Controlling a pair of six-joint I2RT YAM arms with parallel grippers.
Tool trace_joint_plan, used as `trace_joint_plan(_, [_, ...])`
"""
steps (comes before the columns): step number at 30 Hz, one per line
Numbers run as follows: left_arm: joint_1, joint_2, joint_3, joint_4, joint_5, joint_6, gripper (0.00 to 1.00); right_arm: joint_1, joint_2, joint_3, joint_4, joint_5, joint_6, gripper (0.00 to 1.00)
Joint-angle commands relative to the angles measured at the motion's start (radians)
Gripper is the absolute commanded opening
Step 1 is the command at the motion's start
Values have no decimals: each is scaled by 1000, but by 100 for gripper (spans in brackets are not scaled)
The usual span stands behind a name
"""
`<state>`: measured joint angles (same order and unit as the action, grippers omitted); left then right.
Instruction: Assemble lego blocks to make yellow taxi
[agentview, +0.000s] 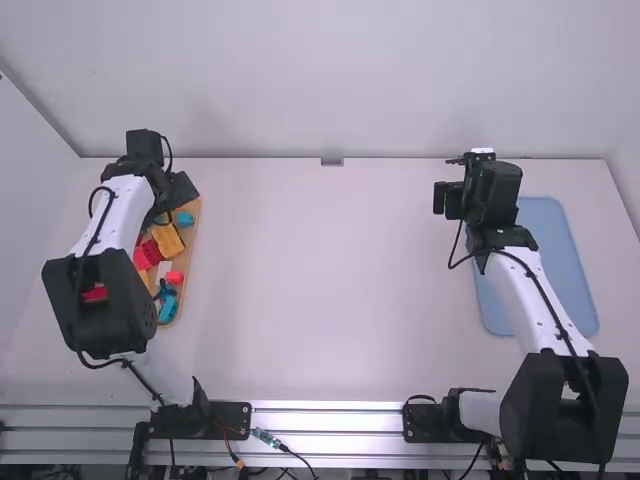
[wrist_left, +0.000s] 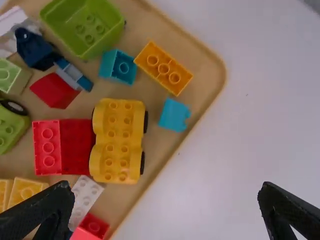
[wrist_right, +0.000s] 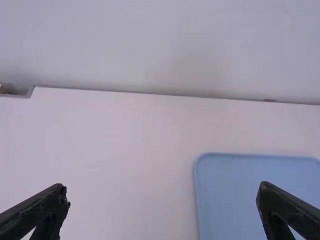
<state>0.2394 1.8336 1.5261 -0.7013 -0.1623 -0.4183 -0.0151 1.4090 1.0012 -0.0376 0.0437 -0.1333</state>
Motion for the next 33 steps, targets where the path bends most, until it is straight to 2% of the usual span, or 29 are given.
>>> trace_joint_plan(1, [1,24,23,-19,-14,44,99,3,3,19,0,2,5,99])
trace_joint_plan(12, [92,100,23,-119,73,144,99,3,3,19,-1,2,6,99])
trace_joint_plan(20, [191,137,23,-90,173,244,99,3,3,19,0,-24,5,99])
trace_joint_plan(33, [193,156,23,-41,204,262,99,3,3,19,1,-43,-6,99])
